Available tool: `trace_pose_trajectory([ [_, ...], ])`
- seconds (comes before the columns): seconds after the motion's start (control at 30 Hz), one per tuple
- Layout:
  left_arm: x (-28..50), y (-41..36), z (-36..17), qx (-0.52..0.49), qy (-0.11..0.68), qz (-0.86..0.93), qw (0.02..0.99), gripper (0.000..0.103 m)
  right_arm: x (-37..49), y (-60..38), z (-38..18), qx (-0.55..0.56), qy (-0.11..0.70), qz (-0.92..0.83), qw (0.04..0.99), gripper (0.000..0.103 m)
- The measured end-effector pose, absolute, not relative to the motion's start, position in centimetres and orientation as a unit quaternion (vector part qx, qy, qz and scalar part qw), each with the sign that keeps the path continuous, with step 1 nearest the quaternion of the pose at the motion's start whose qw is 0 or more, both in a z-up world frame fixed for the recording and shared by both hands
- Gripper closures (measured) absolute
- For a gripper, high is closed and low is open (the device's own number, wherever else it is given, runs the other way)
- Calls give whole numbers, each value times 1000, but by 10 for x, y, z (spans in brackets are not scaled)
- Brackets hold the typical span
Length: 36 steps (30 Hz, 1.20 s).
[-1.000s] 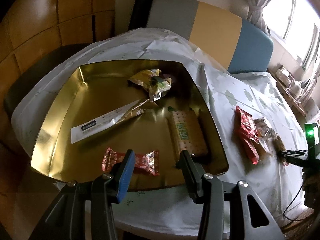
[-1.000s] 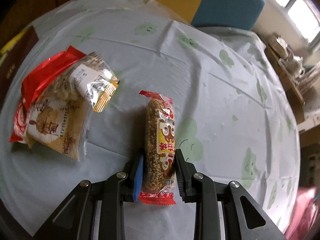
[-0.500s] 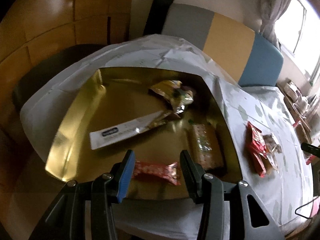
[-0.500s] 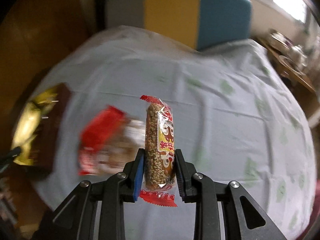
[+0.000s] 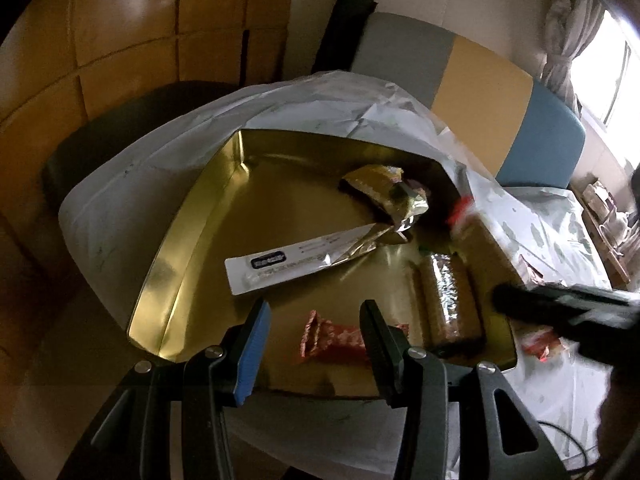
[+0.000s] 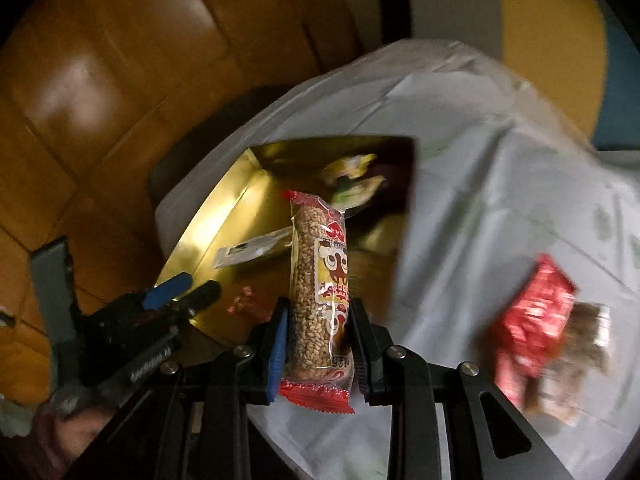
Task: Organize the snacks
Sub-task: 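Carry the puffed rice bar into the gold box and open the right gripper, then move both grippers back toward the remaining snacks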
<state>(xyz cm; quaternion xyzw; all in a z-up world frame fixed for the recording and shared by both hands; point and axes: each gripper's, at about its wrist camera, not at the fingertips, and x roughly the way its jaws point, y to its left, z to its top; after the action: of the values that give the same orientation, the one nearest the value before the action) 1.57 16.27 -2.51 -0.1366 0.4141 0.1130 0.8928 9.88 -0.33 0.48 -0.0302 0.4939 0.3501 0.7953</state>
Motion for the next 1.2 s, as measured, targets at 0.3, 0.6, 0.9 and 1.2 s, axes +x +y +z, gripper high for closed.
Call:
trace_pose_trajectory([
  [0.3,19,162,-30,-134,419,113,891,56,92,27,-49,-75,533,348,767,58],
  [0.6,18,147,-23,-114,414,103,897,56,78,6,-23,-72,498,342,794,58],
  [0.9,17,132,-17,-99,414,87,901,56,66,-22,-6,-80,469,319,819,58],
  [1.2,17,116,-14,-82,416,71,903,56,67,-53,0,-74,459,291,836,58],
])
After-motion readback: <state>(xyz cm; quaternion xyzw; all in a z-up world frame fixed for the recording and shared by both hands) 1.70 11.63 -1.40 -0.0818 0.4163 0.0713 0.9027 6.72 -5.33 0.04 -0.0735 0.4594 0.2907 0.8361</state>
